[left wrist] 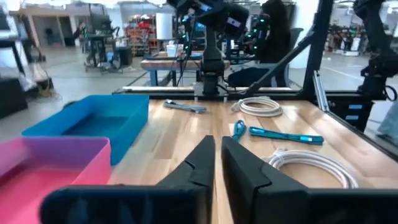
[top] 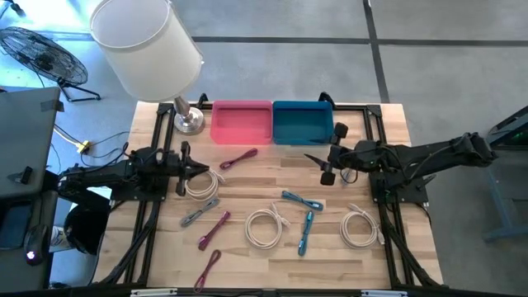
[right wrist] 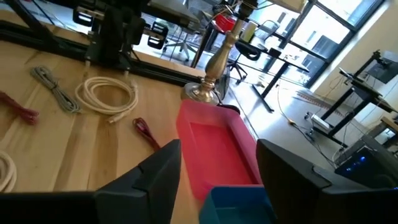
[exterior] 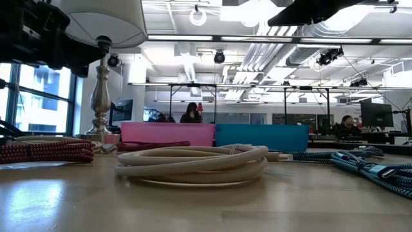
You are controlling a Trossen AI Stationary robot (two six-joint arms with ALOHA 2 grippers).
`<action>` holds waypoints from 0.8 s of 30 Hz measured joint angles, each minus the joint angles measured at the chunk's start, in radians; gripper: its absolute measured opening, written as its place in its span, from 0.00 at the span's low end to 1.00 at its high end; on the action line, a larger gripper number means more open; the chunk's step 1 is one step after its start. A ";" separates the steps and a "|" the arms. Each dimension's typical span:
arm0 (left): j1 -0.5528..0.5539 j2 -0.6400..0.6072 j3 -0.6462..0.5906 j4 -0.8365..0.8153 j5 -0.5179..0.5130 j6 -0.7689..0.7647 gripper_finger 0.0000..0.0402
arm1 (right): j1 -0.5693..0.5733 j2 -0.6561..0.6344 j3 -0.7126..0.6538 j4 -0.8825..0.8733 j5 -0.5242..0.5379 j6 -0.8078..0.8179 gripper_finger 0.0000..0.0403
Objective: Pick & Place USB Port
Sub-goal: Put the top small black and blue charger cable into the blue bin
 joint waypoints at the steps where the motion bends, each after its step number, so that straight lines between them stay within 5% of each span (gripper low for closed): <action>1: 0.000 0.000 0.000 0.006 0.003 0.013 0.11 | 0.000 0.000 0.000 0.000 0.001 0.000 0.52; 8: 0.000 0.000 0.030 0.009 -0.003 0.188 0.26 | 0.000 0.000 0.000 0.015 -0.004 0.003 0.52; 16: 0.000 0.000 0.031 0.090 0.024 0.226 0.29 | -0.012 0.016 0.036 -0.026 -0.095 -0.004 0.52; 24: 0.000 0.000 0.094 0.055 0.075 0.350 0.29 | -0.016 0.208 0.334 -0.543 -0.067 0.156 0.52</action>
